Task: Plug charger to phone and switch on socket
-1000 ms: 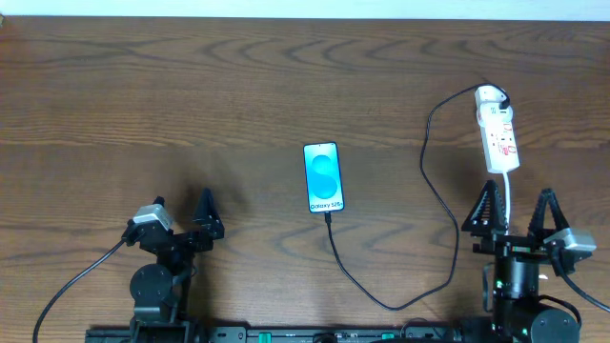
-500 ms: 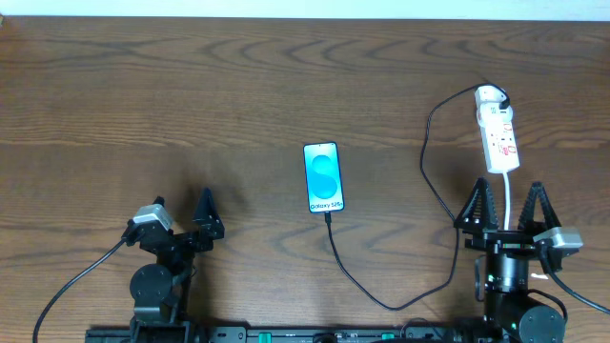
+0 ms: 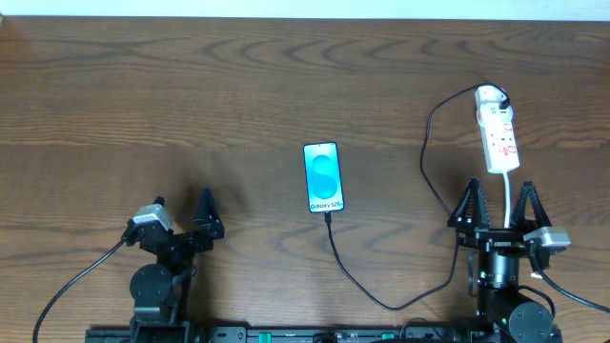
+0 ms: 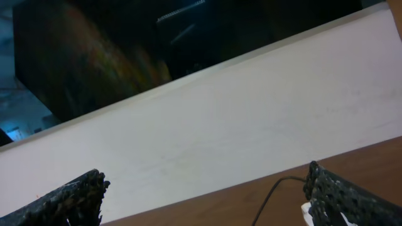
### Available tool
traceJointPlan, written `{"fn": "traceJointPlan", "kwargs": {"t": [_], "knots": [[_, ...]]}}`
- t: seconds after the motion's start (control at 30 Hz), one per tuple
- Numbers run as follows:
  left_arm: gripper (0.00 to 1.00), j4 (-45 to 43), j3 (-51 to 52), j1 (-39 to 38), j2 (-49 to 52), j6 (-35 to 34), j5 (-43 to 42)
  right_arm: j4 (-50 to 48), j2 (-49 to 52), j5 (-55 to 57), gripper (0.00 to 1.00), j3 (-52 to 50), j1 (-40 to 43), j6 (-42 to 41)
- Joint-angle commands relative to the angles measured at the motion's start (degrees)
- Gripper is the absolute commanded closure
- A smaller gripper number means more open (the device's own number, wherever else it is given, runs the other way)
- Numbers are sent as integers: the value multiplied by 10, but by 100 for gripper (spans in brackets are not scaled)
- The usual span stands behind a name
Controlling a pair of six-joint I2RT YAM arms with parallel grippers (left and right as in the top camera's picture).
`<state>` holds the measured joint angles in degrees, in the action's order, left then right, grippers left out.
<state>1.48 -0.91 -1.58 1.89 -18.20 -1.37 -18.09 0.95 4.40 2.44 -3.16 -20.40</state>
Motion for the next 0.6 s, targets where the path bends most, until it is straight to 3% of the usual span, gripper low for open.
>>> {"fn": "traceJointPlan", "kwargs": {"t": [0.0,0.57], "knots": [[2,27,7,3,2,0,10,-4,-6,-5,1,-4,-3,-6],[2,27,7,3,2,0,10,-20,-6,41,1,-21,-3,-5]]}}
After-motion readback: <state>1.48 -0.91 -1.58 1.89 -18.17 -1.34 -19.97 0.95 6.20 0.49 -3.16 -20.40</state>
